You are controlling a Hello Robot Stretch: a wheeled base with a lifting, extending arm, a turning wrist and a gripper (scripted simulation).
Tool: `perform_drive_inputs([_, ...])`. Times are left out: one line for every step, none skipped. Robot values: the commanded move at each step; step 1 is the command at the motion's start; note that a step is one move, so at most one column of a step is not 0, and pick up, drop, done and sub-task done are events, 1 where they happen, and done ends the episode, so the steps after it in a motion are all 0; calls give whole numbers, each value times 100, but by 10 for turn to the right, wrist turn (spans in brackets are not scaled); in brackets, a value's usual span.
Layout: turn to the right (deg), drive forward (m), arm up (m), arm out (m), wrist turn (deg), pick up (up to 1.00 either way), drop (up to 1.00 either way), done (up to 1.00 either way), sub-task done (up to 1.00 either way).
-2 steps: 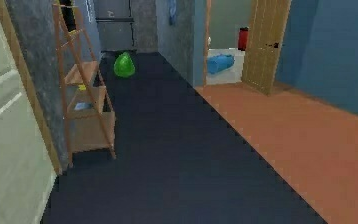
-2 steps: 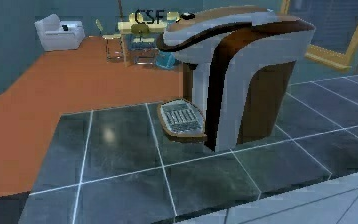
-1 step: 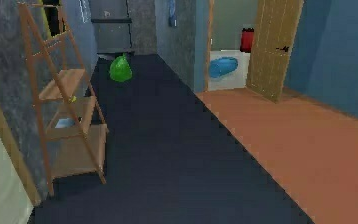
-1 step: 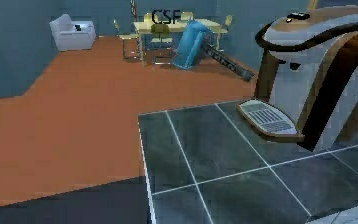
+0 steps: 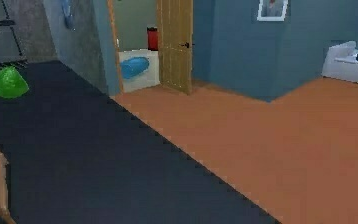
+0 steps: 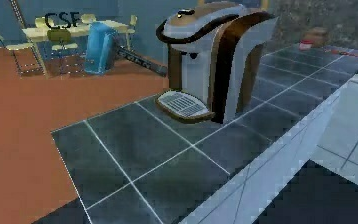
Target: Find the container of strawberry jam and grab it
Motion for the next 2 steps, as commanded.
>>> perform_drive_inputs([0,20,0,0,0,0,0,0,0])
perform_drive_inputs([450,0,0,0,0,0,0,0,0])
